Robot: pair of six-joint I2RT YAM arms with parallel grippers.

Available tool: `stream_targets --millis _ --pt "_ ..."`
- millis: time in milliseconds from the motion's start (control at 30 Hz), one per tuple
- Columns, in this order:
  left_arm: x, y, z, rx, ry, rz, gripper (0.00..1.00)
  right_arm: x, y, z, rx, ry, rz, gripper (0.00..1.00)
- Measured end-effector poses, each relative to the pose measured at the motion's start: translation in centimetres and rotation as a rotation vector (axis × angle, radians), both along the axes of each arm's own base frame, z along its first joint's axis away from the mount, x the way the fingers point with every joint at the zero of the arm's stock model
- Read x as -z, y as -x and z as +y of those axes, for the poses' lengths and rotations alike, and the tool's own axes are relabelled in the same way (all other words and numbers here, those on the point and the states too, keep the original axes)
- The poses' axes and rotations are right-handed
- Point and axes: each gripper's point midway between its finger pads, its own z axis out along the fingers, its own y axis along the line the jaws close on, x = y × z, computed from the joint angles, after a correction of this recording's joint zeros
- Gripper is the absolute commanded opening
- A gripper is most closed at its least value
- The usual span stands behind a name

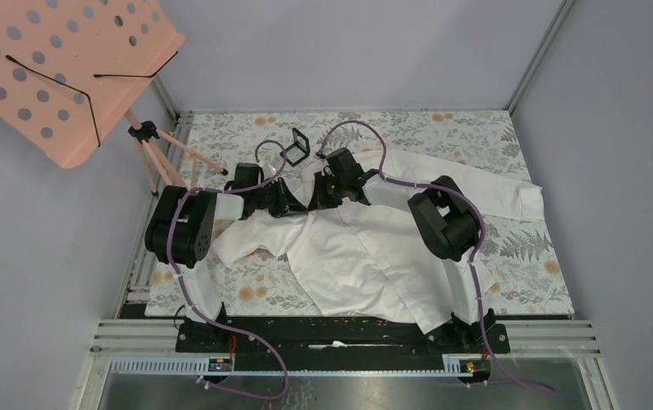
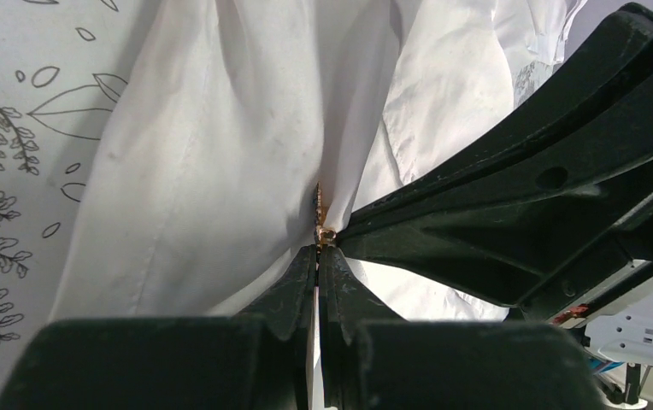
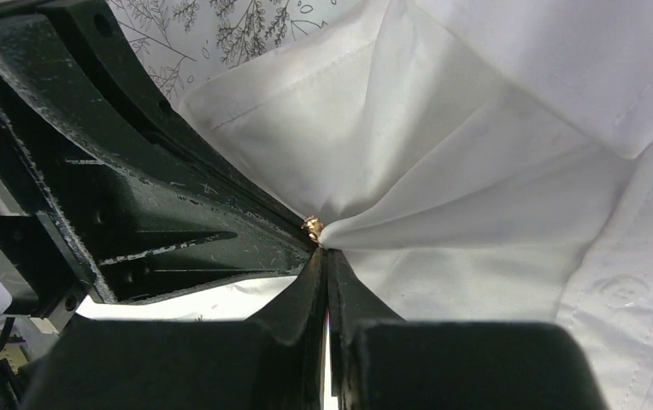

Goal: Pin the brooch onto the clothing

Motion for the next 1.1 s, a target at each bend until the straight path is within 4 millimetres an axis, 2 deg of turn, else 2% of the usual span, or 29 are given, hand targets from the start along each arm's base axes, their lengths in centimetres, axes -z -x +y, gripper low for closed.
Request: stream_targets --millis 1100 --pt "0.5 1.2 0.5 -0.043 -0.073 -0.024 0.0 0.7 0.4 0.4 0.054 0.05 -0.031 0.0"
